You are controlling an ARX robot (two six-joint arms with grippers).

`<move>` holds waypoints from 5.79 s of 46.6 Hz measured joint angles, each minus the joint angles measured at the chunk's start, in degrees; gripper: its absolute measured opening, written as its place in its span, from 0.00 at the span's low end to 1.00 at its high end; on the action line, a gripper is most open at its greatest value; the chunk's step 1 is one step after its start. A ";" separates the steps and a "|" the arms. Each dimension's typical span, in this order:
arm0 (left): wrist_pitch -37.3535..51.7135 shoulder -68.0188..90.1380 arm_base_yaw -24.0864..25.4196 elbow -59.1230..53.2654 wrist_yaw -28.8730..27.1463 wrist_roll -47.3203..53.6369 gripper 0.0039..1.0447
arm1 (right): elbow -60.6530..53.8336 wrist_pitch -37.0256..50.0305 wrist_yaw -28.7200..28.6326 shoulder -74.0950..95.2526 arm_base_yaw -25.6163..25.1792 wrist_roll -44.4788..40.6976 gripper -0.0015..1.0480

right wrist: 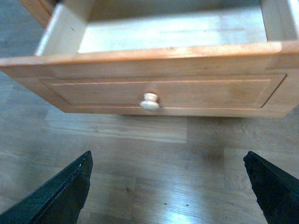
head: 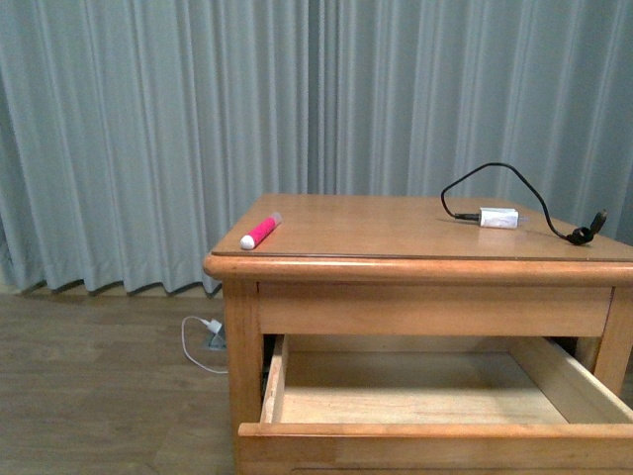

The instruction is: Place pink marker in drawer with both arms

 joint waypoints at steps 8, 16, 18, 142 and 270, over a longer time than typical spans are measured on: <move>0.00 0.00 0.00 0.00 0.00 0.00 0.94 | 1.77 -14.12 -1.40 -18.56 -0.22 -1.44 0.92; 0.00 0.00 0.00 0.00 0.00 0.00 0.94 | 2.34 -16.41 -0.76 -25.86 0.57 -1.11 0.92; 0.00 0.00 0.00 0.00 0.00 0.00 0.94 | 2.14 -15.82 -0.70 -26.10 0.50 -0.76 0.92; -2.25 115.40 -18.25 91.91 -10.12 -0.92 0.94 | 1.77 -15.72 -0.70 -26.14 0.46 -0.11 0.92; 22.18 97.92 -23.78 55.28 0.04 16.96 0.96 | 1.77 -15.72 -0.70 -26.14 0.46 -0.11 0.92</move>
